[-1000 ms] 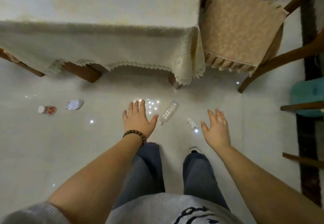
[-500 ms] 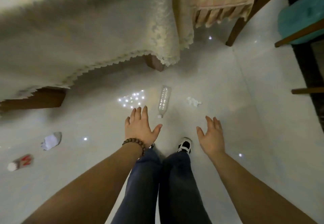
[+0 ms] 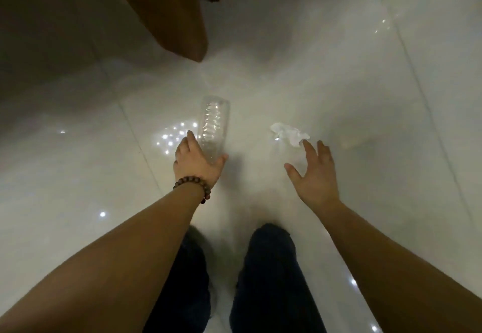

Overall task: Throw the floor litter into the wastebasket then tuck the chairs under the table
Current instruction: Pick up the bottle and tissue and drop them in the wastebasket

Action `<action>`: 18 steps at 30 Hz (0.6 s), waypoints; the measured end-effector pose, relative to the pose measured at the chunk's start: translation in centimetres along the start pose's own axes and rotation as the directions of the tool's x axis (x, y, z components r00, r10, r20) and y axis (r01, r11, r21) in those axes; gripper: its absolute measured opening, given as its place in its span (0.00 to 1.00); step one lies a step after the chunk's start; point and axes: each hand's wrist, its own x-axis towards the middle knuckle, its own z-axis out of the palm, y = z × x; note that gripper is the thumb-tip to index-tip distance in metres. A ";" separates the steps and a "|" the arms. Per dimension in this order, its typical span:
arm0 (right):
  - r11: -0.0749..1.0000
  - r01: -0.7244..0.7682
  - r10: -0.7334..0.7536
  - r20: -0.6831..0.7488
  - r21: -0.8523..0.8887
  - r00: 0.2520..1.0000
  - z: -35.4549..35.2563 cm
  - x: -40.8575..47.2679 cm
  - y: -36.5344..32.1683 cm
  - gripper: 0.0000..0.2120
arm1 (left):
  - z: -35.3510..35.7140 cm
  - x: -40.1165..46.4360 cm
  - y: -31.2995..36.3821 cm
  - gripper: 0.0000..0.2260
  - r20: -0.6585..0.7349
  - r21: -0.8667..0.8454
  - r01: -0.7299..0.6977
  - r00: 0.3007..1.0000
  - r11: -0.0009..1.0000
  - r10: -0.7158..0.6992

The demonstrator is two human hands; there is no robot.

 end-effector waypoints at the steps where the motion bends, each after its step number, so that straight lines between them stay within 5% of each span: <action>1: 1.000 0.024 -0.024 -0.013 -0.008 1.000 1.0 1.1 0.8 0.34 | 1.4 1.4 -0.2 0.46 -0.015 -0.005 0.003 1.000 1.000 -0.003; 7: 0.995 0.083 -0.083 -0.017 -0.051 0.996 4.1 7.2 2.4 0.36 | 5.1 5.5 -0.4 0.36 -0.093 -0.112 -0.055 0.995 0.992 0.044; 12: 0.988 0.102 -0.110 -0.063 -0.118 0.992 6.0 10.6 1.1 0.34 | 4.8 5.9 -0.3 0.37 -0.096 -0.170 -0.086 0.993 0.982 0.070; 18: 0.999 0.038 -0.040 -0.127 -0.017 0.991 7.6 11.1 -1.1 0.18 | 3.6 5.0 -0.3 0.37 -0.107 -0.214 -0.097 0.991 0.972 0.075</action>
